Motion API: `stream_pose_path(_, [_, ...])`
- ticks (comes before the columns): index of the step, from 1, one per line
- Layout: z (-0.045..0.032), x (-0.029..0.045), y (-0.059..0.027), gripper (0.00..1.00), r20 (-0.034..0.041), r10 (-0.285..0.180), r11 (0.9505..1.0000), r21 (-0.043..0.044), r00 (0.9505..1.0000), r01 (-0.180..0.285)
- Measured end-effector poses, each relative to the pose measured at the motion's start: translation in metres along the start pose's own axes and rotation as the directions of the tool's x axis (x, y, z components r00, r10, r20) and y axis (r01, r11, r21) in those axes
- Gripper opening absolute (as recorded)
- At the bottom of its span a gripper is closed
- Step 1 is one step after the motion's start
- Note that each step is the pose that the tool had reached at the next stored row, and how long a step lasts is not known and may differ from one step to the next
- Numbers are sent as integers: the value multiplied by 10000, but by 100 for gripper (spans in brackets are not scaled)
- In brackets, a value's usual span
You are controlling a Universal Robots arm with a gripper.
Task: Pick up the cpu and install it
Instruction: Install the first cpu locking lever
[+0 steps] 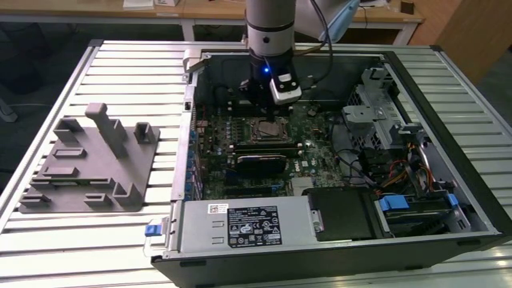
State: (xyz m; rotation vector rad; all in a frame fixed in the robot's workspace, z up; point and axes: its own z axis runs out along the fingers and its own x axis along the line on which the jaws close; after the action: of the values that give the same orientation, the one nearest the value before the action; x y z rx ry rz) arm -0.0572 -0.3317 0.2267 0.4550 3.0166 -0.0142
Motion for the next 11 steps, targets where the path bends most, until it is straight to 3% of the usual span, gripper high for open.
stream_pose_path(4, [4, -27, 5, 11, -141, -14, 9997, 256, 9999, 18])
stream_pose_path(11, [7, -43, 0, 11, -159, -15, 9996, 273, 9999, 19])
